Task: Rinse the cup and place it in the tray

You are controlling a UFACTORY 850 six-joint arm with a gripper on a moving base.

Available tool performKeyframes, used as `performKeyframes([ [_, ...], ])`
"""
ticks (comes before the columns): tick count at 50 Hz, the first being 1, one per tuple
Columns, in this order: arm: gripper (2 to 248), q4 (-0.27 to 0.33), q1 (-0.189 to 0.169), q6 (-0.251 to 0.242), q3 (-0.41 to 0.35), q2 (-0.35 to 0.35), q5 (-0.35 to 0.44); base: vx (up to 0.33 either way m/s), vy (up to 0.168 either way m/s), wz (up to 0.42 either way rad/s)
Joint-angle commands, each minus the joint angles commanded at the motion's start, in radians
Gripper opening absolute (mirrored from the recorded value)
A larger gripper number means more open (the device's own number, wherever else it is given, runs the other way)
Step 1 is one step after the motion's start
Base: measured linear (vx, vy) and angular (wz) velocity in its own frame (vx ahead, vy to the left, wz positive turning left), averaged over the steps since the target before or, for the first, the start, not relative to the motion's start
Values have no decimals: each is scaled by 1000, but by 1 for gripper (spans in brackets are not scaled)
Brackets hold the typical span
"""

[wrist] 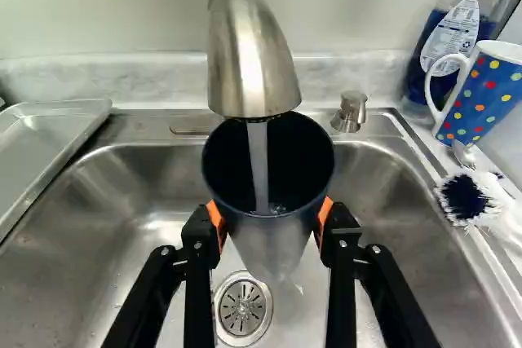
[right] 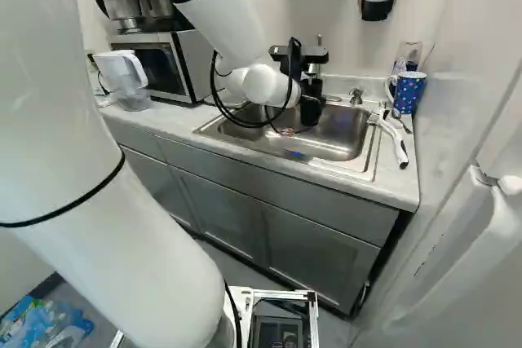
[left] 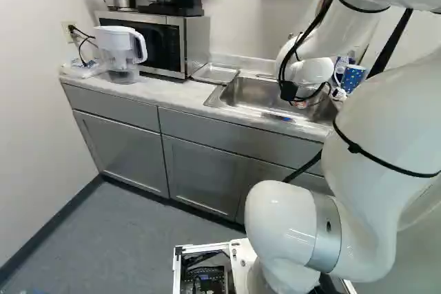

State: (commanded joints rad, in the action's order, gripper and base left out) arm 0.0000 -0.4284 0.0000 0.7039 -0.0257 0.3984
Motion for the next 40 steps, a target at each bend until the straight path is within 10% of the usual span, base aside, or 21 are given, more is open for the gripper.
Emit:
performKeyframes([
  [40, 124, 0, 0, 0, 0, 0, 0, 0, 0, 0],
])
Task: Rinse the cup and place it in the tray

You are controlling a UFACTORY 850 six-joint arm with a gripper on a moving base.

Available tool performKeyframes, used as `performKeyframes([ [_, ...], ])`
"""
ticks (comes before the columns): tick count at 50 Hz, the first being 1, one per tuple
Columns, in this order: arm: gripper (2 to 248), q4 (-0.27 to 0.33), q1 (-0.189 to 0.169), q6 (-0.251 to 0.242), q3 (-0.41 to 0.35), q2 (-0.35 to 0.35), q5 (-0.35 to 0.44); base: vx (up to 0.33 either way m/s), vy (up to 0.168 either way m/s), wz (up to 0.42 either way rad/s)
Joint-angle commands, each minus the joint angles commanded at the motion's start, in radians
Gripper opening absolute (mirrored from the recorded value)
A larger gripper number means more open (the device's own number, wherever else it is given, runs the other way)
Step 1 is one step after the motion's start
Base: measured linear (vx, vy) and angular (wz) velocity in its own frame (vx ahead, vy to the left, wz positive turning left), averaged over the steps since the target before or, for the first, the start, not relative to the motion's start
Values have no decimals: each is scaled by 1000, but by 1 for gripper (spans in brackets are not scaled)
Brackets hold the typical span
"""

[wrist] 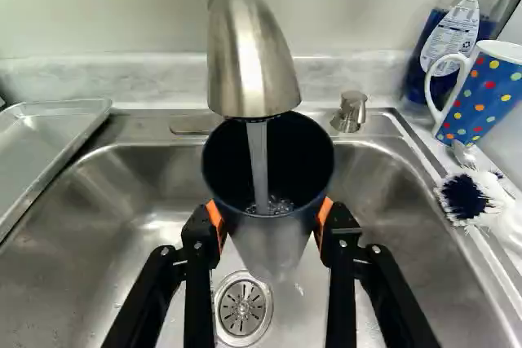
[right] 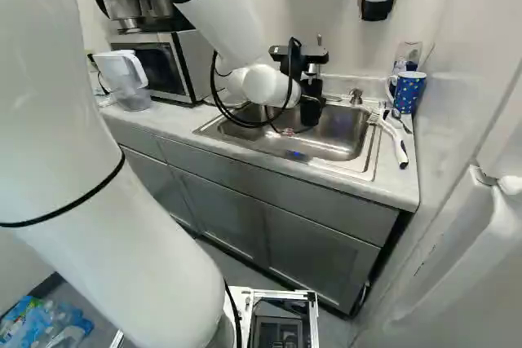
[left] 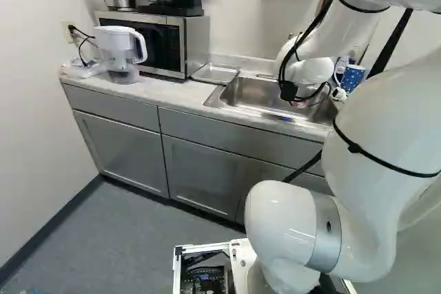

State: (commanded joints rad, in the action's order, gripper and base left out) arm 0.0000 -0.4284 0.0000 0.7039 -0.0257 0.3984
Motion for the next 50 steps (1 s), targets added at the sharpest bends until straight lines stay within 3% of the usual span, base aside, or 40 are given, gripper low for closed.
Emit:
performKeyframes([
  [50, 124, 0, 0, 0, 0, 0, 0, 0, 0, 0],
])
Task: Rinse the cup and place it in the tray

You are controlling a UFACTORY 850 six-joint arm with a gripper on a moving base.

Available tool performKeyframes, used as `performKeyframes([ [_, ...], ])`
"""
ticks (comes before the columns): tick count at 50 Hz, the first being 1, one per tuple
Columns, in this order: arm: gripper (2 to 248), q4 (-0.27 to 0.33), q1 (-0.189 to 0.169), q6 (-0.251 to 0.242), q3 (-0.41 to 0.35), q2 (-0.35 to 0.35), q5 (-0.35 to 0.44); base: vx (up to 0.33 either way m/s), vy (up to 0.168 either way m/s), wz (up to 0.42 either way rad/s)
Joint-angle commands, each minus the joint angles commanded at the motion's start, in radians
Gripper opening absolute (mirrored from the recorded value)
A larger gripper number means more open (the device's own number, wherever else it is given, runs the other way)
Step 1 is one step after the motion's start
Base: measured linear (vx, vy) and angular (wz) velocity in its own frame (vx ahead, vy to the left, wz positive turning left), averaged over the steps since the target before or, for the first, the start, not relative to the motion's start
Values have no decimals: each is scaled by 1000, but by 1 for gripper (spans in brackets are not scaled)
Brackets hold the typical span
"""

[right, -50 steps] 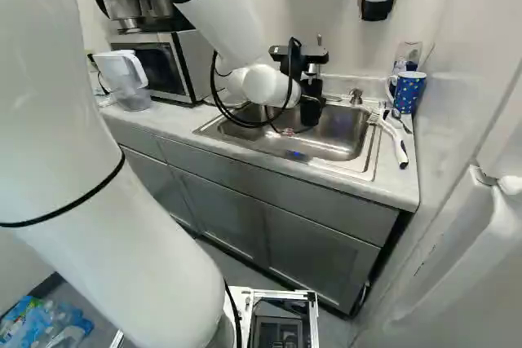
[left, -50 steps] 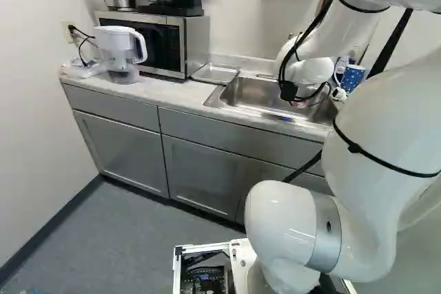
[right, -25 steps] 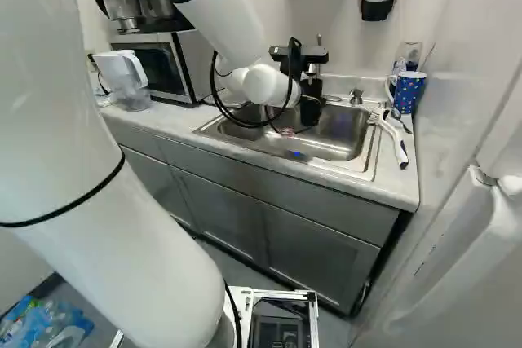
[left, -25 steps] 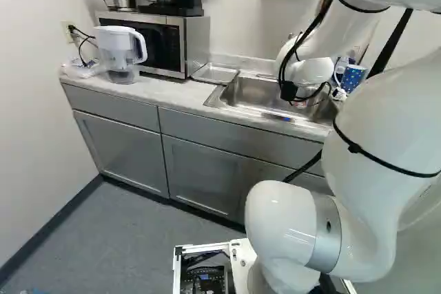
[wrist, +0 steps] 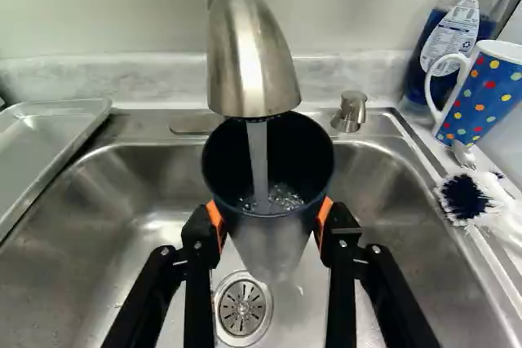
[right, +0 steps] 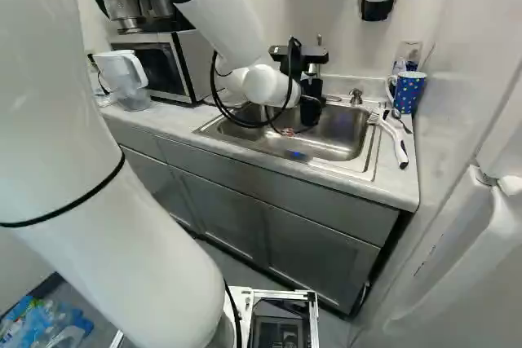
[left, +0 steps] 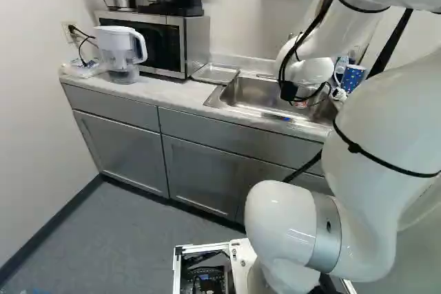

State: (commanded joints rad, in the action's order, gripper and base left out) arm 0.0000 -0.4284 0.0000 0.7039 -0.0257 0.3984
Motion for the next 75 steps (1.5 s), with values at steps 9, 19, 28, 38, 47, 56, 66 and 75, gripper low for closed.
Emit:
performKeyframes([
  [9, 124, 0, 0, 0, 0, 0, 0, 0, 0, 0],
  [19, 124, 0, 0, 0, 0, 0, 0, 0, 0, 0],
  [28, 124, 0, 0, 0, 0, 0, 0, 0, 0, 0],
  [38, 124, 0, 0, 0, 0, 0, 0, 0, 0, 0],
  [47, 124, 0, 0, 0, 0, 0, 0, 0, 0, 0],
  [56, 124, 0, 0, 0, 0, 0, 0, 0, 0, 0],
  [66, 124, 0, 0, 0, 0, 0, 0, 0, 0, 0],
  [75, 124, 0, 0, 0, 0, 0, 0, 0, 0, 0],
])
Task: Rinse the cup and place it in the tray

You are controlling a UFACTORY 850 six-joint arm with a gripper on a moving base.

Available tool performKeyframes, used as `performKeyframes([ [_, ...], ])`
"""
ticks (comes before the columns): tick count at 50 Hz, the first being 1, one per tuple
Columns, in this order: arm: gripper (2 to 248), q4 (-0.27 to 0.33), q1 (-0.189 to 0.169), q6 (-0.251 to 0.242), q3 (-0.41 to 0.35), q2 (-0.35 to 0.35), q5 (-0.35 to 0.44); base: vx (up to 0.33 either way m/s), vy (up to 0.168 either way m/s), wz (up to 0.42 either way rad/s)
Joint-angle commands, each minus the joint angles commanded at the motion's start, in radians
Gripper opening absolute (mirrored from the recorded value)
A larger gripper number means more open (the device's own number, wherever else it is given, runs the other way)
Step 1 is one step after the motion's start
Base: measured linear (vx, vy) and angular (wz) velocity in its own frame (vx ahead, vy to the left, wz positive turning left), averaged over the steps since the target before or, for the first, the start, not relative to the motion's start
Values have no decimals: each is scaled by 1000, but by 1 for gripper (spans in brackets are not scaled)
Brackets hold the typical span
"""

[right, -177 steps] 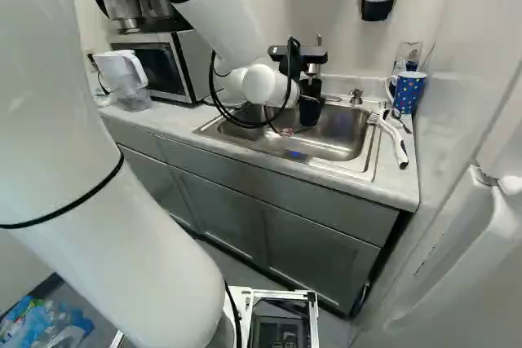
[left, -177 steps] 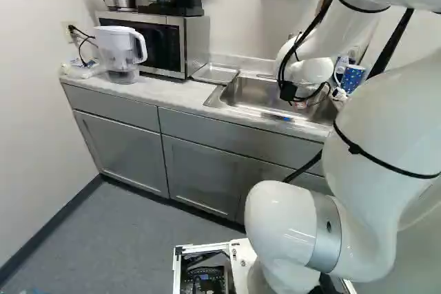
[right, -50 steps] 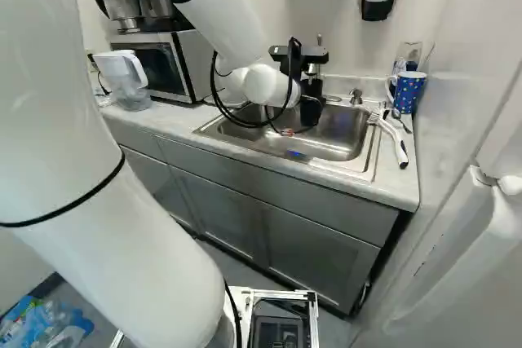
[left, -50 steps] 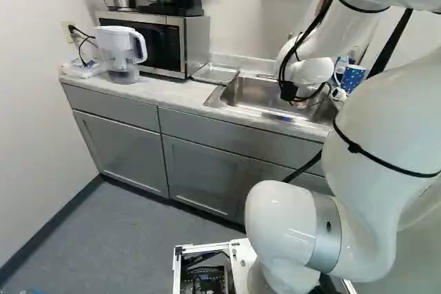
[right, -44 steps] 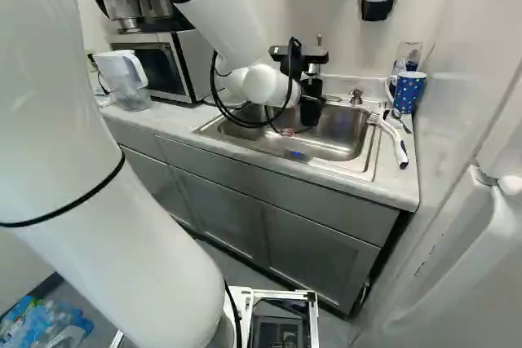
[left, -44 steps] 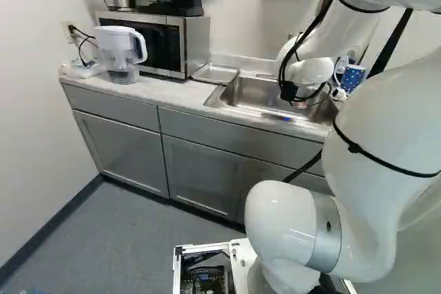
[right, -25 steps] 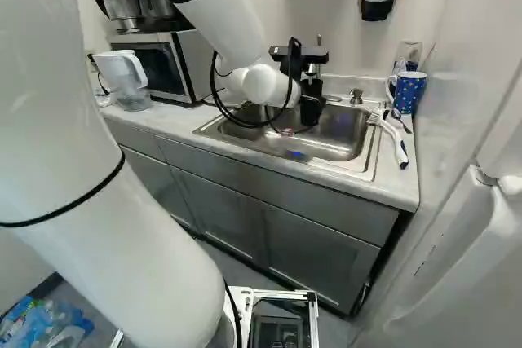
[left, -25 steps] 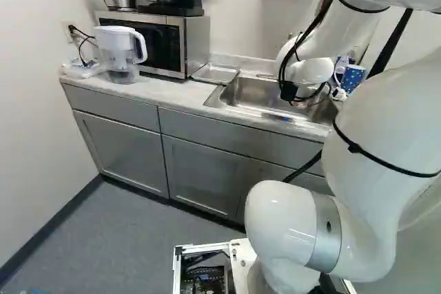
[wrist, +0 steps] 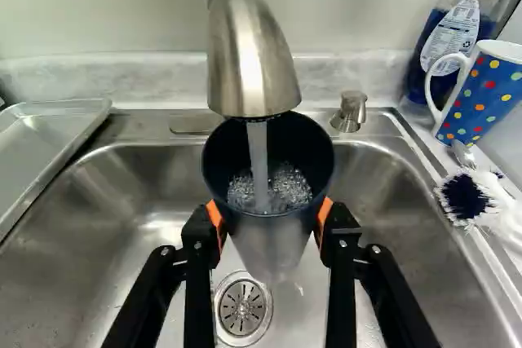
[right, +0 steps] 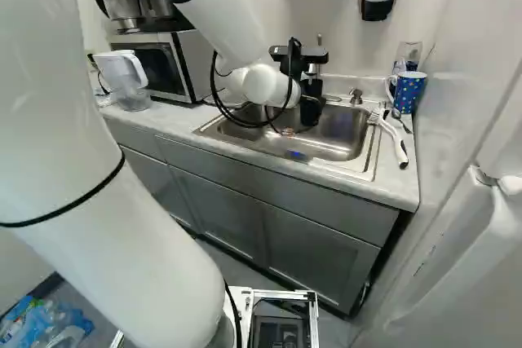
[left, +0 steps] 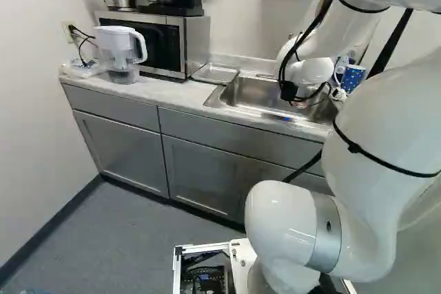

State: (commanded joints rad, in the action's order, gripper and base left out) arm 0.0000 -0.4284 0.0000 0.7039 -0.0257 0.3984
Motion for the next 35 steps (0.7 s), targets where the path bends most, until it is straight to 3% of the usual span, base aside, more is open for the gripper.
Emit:
performKeyframes([
  [35, 124, 0, 0, 0, 0, 0, 0, 0, 0, 0],
])
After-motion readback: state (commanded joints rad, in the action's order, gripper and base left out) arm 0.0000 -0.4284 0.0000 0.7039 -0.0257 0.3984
